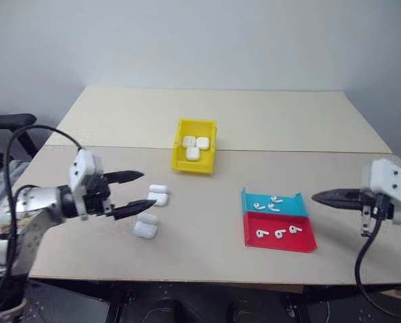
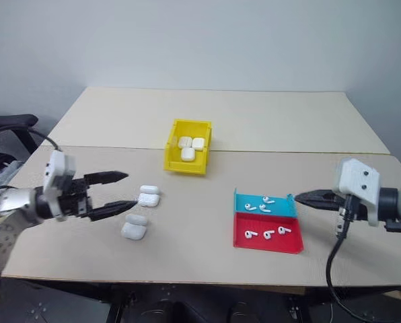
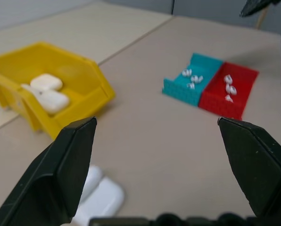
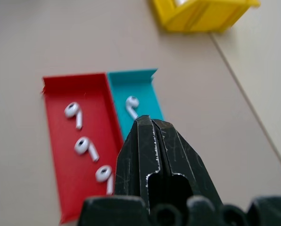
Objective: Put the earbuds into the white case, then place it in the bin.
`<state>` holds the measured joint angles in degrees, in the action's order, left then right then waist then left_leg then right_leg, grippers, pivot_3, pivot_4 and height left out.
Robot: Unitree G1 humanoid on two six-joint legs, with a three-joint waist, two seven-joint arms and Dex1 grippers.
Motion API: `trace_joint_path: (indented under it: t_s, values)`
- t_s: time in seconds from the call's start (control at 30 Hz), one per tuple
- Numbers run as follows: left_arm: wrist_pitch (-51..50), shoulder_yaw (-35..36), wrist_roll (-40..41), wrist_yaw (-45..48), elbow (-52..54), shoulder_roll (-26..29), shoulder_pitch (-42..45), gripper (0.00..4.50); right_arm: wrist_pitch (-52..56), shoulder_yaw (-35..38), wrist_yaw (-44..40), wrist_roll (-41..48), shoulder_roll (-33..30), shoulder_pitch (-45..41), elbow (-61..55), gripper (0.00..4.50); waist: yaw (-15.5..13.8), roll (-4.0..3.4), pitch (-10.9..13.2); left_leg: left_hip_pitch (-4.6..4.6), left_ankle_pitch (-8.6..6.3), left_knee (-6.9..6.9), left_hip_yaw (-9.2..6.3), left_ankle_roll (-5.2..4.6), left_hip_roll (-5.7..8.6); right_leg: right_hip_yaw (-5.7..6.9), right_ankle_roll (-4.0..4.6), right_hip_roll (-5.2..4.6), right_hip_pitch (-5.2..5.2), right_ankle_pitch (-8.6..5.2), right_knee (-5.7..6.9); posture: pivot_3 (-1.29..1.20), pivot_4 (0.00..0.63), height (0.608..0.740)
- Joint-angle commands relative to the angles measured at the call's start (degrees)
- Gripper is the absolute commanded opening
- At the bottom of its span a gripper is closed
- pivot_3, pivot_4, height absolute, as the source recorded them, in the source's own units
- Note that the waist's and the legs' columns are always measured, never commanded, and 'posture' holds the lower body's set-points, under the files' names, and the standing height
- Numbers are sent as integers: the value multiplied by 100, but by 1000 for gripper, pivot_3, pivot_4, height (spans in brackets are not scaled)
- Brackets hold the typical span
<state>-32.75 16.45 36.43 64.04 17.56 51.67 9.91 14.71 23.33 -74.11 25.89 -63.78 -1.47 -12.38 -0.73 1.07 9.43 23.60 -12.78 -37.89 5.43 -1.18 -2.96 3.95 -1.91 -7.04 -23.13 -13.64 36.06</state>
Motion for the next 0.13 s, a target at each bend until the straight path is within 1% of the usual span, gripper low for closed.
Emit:
trace_joint_path:
  t_s: [0.03,0.13]
  values:
    - [14,282,109,201,267,283,-166,4481,-308,143,-174,-76,-88,23,27,0,4,-1,0,-1,0,0,1,0,0,-1,0,0,0,0,0,0,150,740]
    - [-52,338,210,261,331,389,-250,4481,-370,-13,-161,-131,-80,-118,103,0,5,-1,0,-12,1,0,1,1,-6,-1,-1,4,2,-2,6,0,150,740]
